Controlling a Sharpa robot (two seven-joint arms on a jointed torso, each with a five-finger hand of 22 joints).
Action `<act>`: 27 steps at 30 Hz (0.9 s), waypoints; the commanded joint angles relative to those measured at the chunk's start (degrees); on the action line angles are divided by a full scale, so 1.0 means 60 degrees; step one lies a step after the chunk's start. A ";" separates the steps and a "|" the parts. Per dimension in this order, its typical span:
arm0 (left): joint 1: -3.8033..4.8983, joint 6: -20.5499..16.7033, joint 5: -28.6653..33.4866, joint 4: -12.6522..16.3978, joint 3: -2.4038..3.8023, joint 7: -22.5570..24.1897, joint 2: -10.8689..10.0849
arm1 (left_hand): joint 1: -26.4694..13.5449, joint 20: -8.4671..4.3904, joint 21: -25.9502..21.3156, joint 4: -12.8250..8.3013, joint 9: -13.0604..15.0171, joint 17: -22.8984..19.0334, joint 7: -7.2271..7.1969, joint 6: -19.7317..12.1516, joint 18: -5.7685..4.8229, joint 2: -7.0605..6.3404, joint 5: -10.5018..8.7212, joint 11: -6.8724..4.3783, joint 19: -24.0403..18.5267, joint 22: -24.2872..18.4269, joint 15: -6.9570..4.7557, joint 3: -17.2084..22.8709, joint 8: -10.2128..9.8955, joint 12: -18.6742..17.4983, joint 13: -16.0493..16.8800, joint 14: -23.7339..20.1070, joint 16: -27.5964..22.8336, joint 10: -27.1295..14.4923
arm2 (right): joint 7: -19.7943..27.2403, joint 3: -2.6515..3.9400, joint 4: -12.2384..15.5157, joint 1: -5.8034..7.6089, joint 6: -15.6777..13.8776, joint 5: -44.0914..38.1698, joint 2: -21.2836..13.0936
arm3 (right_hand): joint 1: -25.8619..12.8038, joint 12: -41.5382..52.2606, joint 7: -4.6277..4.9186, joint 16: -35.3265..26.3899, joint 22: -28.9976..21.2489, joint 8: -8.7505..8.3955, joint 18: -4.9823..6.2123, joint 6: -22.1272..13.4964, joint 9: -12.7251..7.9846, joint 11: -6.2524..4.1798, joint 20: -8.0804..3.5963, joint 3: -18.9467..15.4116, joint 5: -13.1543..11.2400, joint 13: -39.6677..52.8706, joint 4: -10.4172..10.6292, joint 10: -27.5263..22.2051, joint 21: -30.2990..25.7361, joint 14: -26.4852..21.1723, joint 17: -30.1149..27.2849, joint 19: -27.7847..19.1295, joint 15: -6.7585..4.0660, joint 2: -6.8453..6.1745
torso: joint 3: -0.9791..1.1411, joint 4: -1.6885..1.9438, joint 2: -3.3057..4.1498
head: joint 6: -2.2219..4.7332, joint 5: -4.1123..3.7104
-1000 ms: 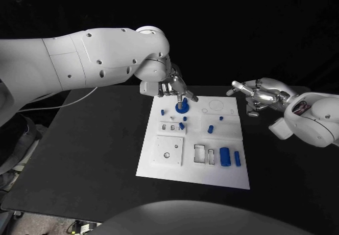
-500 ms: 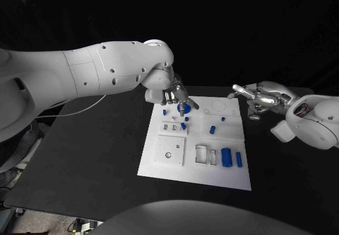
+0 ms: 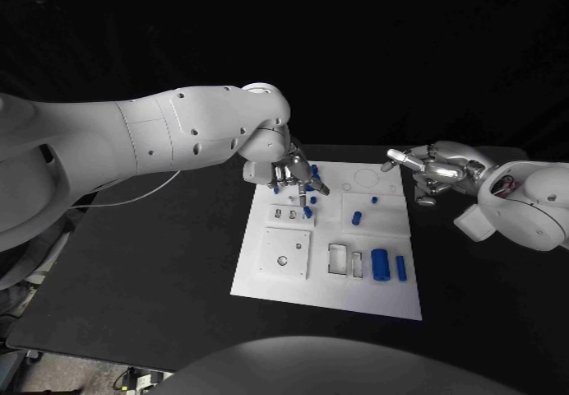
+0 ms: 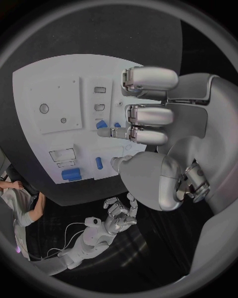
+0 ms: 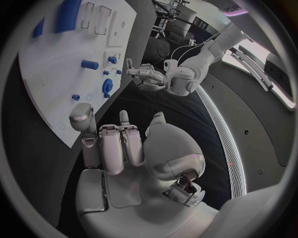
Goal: Assemble the parts on the task board
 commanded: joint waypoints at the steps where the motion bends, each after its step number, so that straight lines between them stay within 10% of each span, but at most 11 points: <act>1: -0.0093 0.0148 -0.0017 -0.0079 0.0005 -0.1839 0.0015 | 0.0119 0.0033 -0.0042 -0.0047 0.0000 0.2515 -0.0010 0.0079 -0.0141 0.0003 0.0073 0.0021 0.0759 0.2205 0.0031 -0.0037 -0.0063 0.0022 0.2512 0.1004 0.0023 0.0992 | -0.0101 -0.0009 -0.0023 -0.0002 0.0293 0.0026 0.0027 | 0.0132 -0.0037 0.0064 -0.0035 0.1129 0.0035 -0.0054 0.0007 0.0011 0.0025 0.0008 -0.0026 0.0075 0.1471 0.0005 -0.0005 -0.0009 -0.0044 0.1553 -0.0068 0.0032 0.0000 | 0.0000 0.0000 -0.0005 | 0.0001 0.0028; 27: -0.0511 -0.0155 -0.0400 -0.0371 0.0005 -0.1837 0.0113 | 0.0184 0.0017 -0.0128 -0.0021 0.0127 0.2515 0.0009 0.0071 -0.0101 0.0144 -0.0145 0.0025 0.0648 0.2047 0.0022 -0.0206 -0.0360 0.0022 0.2512 0.1004 0.0023 0.0992 | -0.0128 -0.0030 -0.0176 -0.0013 0.0462 0.0027 0.0089 | 0.0441 -0.0027 0.0080 -0.0037 0.1113 0.0062 -0.0044 0.0053 0.0026 0.0037 0.0019 0.0000 0.0454 0.1471 -0.0004 -0.0008 -0.0033 -0.0058 0.1544 -0.0138 0.0041 0.0013 | -0.0005 0.0002 -0.0008 | 0.0001 0.0003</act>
